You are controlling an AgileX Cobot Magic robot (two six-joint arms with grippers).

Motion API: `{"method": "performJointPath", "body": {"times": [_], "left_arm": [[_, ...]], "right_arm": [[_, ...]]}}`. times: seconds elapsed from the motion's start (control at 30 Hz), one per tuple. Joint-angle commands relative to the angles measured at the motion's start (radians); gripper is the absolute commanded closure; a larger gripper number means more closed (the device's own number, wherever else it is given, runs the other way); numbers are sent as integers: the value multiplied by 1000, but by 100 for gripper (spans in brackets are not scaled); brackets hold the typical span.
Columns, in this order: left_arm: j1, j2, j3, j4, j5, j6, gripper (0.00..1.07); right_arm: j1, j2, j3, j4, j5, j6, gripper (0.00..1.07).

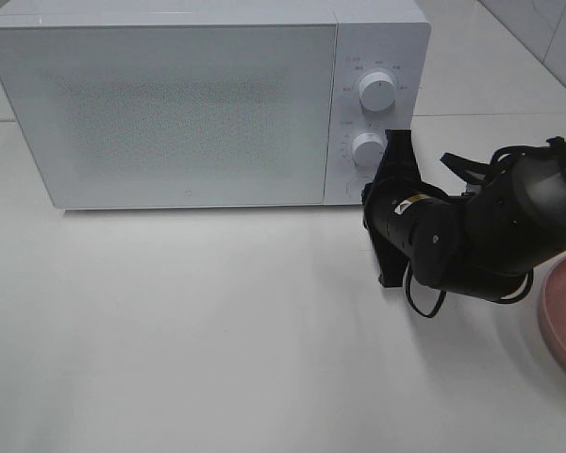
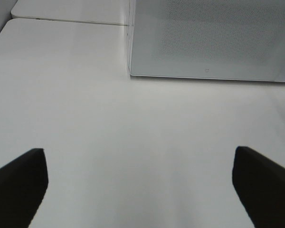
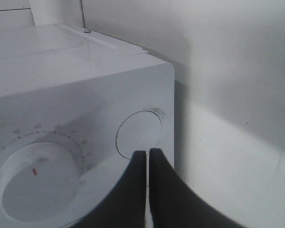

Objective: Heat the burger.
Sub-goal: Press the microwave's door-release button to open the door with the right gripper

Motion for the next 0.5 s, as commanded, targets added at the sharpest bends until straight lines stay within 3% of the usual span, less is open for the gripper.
{"method": "performJointPath", "body": {"times": [0.03, 0.5], "left_arm": [[-9, -15, 0, -4, -8, 0, 9], [-9, -15, 0, -4, -8, 0, 9]], "right_arm": [[-5, 18, -28, -12, 17, -1, 107], [-37, 107, -132, -4, 13, -6, 107]]}}
